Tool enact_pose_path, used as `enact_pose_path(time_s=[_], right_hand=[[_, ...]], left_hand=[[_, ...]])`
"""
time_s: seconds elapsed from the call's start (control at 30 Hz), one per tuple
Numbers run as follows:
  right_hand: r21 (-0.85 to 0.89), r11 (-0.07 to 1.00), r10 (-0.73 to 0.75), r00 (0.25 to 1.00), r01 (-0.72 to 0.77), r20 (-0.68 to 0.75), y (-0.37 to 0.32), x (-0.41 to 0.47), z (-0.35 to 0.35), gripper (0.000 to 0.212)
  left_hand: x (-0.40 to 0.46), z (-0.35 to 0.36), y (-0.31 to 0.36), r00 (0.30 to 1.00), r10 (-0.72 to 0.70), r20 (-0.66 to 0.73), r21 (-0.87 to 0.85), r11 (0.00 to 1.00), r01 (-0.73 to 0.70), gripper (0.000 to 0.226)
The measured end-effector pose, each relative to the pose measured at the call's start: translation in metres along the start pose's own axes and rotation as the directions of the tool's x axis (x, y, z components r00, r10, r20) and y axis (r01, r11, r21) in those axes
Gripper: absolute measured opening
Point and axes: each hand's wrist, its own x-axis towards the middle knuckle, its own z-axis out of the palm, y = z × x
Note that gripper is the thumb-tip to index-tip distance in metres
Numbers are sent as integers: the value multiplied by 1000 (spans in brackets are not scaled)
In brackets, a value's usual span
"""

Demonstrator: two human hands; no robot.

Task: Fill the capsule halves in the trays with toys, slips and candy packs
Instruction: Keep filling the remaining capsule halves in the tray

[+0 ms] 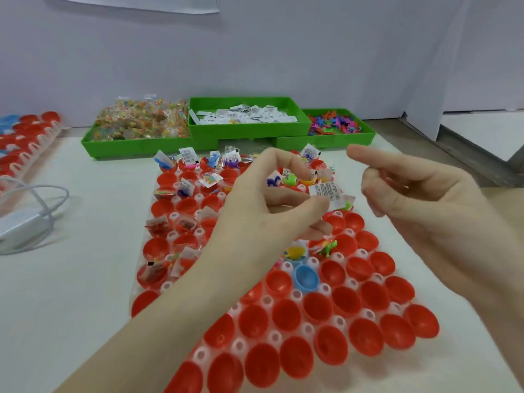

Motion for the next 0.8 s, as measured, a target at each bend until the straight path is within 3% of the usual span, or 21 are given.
enact_pose_path(time_s=[0.17,0.33,0.53,0.7,0.8], right_hand=[[229,972,91,985,-55,-150,2,2,13,22],[362,932,98,971,-12,-218,3,9,28,27],[302,950,152,962,-80,-225,2,10,35,40],[289,952,163,969,-105,-186,4,9,36,39],[145,989,62,958,-22,-281,2,6,26,38]], left_hand=[[-2,14,-6,1000,-11,24,9,1000,11,18],[-2,30,-7,999,-17,28,50,999,15,21],[-1,34,0,999,26,-31,-99,995,-29,14],[-2,29,2,994,75,-84,-56,995,-80,16],[-2,23,5,994,61,-90,-48,997,-65,16]])
